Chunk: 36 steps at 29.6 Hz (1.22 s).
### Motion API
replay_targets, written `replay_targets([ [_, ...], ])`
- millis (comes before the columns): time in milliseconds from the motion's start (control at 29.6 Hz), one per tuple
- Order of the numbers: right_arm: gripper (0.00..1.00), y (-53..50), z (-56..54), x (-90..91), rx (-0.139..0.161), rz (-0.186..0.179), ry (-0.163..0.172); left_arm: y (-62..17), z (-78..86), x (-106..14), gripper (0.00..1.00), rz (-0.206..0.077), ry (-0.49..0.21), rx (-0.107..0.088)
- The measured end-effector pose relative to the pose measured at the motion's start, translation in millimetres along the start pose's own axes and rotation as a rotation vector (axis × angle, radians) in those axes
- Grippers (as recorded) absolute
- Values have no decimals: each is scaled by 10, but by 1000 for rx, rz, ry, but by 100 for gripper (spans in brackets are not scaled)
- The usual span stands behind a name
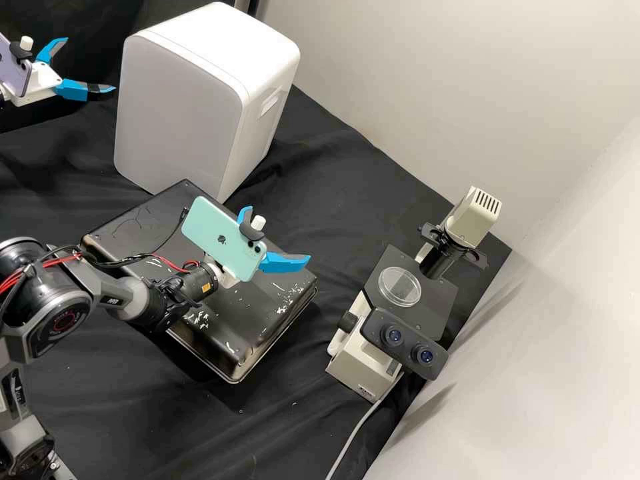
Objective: Place the petri dish on the bench
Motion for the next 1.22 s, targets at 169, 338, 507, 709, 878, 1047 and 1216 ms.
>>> replay_targets([
  [169, 100, 0, 0, 0, 0, 0, 0, 0, 0, 0, 100, 0, 0, 0],
  [338, 100, 0, 0, 0, 0, 0, 0, 0, 0, 0, 100, 0, 0, 0],
  [507, 100, 0, 0, 0, 0, 0, 0, 23, 42, -34, 100, 2, -38, -4],
  [709, 100, 0, 0, 0, 0, 0, 0, 163, 208, -233, 100, 35, -124, -68],
  [878, 100, 0, 0, 0, 0, 0, 0, 220, 314, -397, 100, 56, -242, -74],
  [1047, 100, 0, 0, 0, 0, 0, 0, 174, 359, -604, 100, 70, -326, -90],
  [1216, 100, 0, 0, 0, 0, 0, 0, 101, 403, -805, 100, 84, -402, -82],
])
